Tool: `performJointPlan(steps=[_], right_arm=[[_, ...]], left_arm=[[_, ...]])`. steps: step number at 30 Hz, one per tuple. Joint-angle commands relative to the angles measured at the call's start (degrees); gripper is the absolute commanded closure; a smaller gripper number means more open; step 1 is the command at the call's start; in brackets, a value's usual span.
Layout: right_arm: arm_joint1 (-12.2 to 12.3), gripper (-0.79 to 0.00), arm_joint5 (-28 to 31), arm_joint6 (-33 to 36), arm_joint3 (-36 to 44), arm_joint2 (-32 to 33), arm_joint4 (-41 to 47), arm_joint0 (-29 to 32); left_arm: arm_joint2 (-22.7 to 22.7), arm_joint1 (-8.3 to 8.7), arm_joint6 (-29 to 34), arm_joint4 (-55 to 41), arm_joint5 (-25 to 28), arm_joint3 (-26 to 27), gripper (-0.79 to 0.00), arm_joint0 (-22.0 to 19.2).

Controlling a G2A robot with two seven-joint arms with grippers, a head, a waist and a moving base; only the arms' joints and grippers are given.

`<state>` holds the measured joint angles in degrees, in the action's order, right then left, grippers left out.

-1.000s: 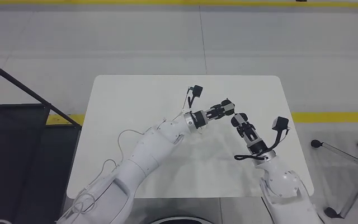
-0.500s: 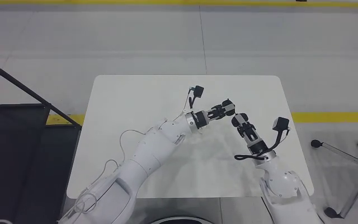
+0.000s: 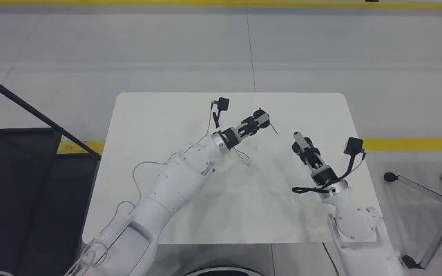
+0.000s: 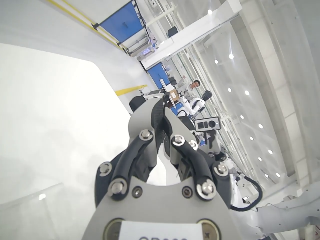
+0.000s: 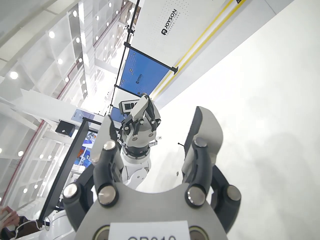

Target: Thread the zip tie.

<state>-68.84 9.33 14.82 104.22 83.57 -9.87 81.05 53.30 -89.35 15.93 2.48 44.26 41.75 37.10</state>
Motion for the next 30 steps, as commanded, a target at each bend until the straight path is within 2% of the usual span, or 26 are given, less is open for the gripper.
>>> performJointPlan(steps=[1,3,6,15,17,25,30], right_arm=[[0.0,-0.785,-0.9,-0.6,0.5,-0.3,-3.3,-0.5],[0.0,-0.785,-1.2,-1.0,0.5,-0.2,-3.9,-0.6],[0.0,-0.785,-1.2,-1.0,0.5,-0.2,-3.9,-0.6],[0.0,-0.785,-1.2,-1.0,0.5,-0.2,-3.9,-0.6],[0.1,-0.785,-0.6,-0.2,1.3,-0.9,-6.3,-0.9],[0.0,-0.785,-3.9,3.2,3.7,-5.9,-17.5,-5.4],[-0.2,-0.785,-5.7,7.8,2.3,-10.5,-25.0,-10.5]], left_arm=[[3.2,1.72,-1.8,3.0,-1.9,5.2,0.0,3.8],[6.7,3.38,-3.4,6.3,-4.4,11.7,0.0,8.3],[11.9,5.6,-4.3,10.8,-8.4,24.4,0.0,17.0],[11.9,5.6,-4.3,10.8,-8.4,24.4,0.0,17.0],[11.9,5.61,-4.4,10.9,-9.0,24.6,0.0,17.2],[14.8,6.13,-8.9,12.9,-17.1,29.2,0.0,20.3],[18.6,7.1,-11.6,16.9,-22.6,35.8,0.0,25.6]])
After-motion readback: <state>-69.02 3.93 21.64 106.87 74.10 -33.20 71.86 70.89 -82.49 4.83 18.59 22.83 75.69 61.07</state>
